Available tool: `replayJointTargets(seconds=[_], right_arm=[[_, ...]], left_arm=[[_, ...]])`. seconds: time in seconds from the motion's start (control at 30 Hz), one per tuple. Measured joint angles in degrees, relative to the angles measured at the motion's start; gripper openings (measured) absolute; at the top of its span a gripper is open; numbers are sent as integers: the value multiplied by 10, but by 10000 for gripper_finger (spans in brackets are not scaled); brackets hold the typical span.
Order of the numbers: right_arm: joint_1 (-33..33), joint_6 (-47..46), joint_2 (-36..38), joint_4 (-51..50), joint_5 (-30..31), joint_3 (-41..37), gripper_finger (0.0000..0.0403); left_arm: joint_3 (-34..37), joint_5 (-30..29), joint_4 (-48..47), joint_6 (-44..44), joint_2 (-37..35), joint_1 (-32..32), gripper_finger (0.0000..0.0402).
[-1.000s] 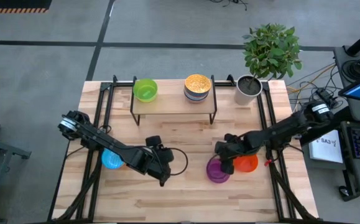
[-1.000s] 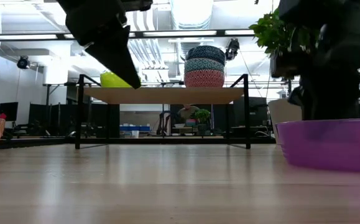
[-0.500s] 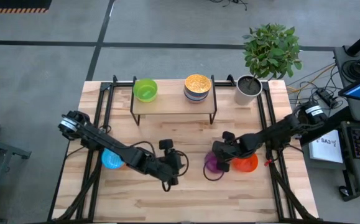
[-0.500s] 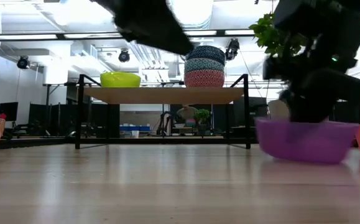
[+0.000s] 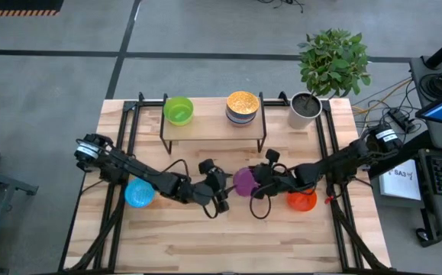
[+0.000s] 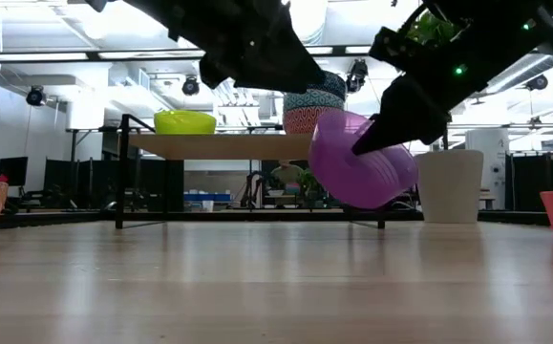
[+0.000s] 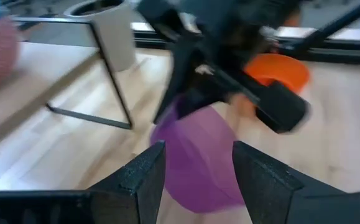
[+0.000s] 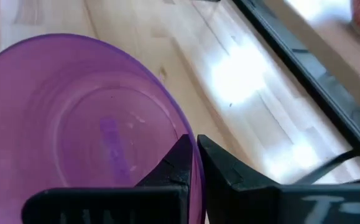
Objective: Place and stack bowls onto a shelf
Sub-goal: Stack the violet bowl on the top of the green bowl on the shelf
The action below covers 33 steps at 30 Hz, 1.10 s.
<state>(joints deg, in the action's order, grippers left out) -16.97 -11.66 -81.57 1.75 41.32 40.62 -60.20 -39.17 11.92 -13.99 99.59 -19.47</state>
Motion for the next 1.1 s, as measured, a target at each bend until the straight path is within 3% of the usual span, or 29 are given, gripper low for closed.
replayJointTargets(seconds=[0.33, 0.5, 0.83, 0.97, 1.1], right_arm=[[0, 12, -3, 6, 22, 3, 12], [0, 12, -3, 6, 22, 4, 12], [0, 12, -3, 6, 22, 4, 12], [0, 11, -3, 7, 17, 4, 13], [0, 1, -3, 5, 7, 4, 13]], left_arm=[[0, -8, 27, -51, 17, 25, 168], [-1, 21, 85, -47, 41, 24, 168], [0, -9, 80, -51, 75, 30, 167], [0, -33, 84, -52, 82, 31, 145], [0, -39, 84, -60, 87, 30, 90]])
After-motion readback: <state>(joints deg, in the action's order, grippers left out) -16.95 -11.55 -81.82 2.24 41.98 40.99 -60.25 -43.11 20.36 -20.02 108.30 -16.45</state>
